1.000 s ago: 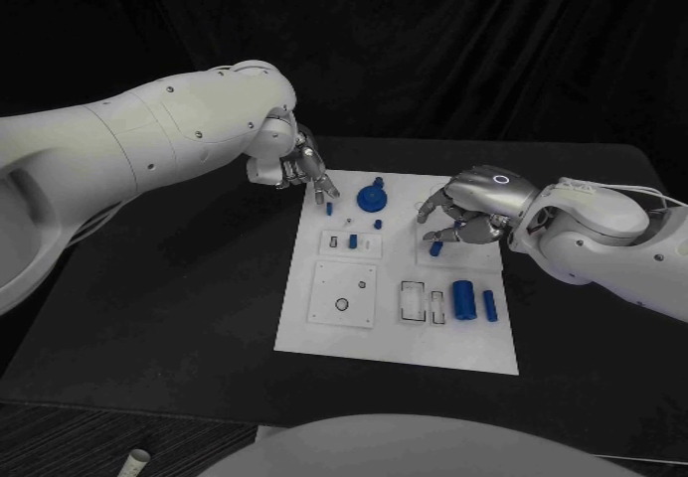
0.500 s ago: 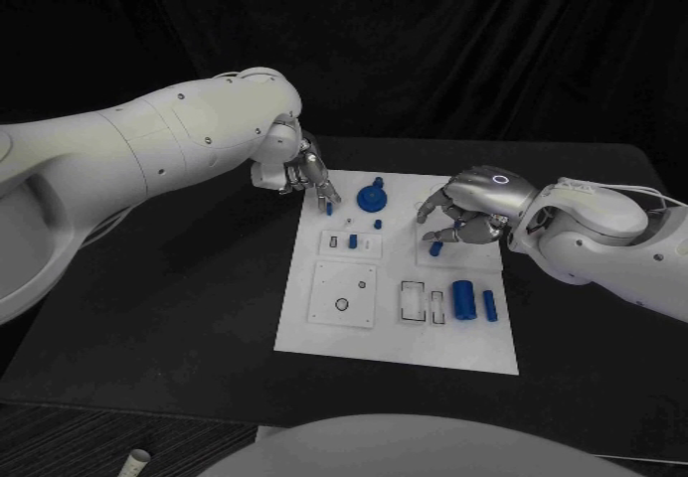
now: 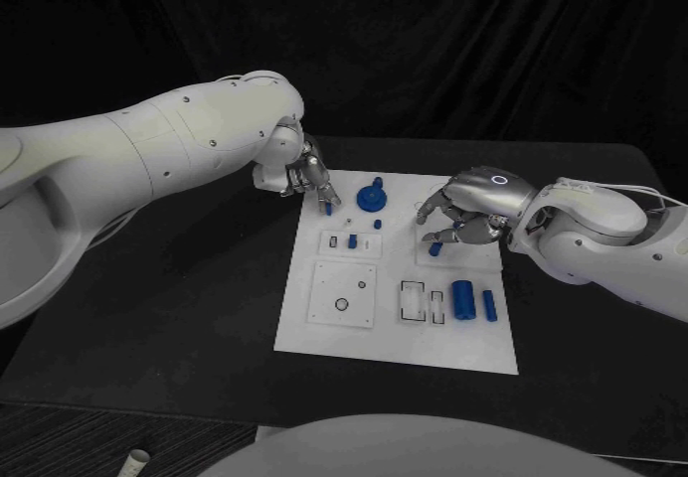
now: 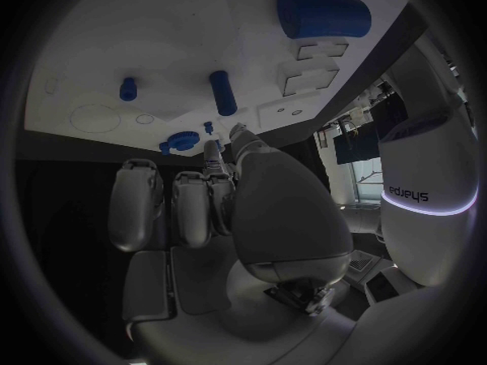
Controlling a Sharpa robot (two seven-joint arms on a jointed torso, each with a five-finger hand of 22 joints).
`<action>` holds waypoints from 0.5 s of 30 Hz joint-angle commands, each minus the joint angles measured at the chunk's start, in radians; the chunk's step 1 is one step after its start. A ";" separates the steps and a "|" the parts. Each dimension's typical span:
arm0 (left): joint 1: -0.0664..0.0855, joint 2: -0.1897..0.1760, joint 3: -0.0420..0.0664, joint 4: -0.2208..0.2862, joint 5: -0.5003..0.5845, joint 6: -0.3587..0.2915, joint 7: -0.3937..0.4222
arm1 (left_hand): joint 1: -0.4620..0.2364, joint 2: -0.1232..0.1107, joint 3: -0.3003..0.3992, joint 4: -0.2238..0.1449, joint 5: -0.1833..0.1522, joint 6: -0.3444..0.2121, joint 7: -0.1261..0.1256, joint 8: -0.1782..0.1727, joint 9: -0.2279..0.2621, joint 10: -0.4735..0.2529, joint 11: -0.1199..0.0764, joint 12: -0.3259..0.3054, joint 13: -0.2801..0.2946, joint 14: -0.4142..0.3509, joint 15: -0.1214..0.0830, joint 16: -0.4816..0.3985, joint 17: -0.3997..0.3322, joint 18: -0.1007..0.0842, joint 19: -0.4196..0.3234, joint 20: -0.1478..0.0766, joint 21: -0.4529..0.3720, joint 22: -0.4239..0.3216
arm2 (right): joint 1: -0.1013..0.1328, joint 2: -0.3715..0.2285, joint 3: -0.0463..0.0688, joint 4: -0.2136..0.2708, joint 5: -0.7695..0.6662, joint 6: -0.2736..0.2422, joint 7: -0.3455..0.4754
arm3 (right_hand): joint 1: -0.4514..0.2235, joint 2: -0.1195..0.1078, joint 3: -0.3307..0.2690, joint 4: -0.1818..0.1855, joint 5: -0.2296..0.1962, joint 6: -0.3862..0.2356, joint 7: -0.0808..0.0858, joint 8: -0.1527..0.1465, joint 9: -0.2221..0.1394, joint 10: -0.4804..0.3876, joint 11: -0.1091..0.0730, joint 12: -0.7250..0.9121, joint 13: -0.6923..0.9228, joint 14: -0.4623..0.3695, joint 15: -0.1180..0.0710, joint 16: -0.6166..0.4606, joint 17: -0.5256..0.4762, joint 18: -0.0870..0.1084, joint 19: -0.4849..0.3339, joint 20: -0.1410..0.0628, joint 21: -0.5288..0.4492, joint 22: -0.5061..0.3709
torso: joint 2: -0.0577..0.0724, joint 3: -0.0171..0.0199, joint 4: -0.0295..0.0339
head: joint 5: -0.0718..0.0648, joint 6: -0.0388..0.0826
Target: Assemble the parts on the task board
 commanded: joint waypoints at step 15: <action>-0.003 0.007 0.001 -0.006 0.003 0.008 0.008 | 0.050 0.015 0.030 -0.039 0.142 0.006 -0.006 -0.010 0.006 0.108 -0.003 0.003 0.263 0.106 0.000 0.006 0.263 0.001 0.008 0.001 -0.011 0.182 | -0.002 0.001 0.000 0.001 -0.001 0.029 -0.015 | -0.010 0.006 -0.002 0.004 -0.004 0.006 -0.003 -0.004 0.000 -0.007 0.000 -0.010 0.009 0.042 -0.002 -0.008 0.035 -0.010 -0.005 -0.001 -0.010 0.179 | 0.000 0.0009 0.0005 | -0.005 0.000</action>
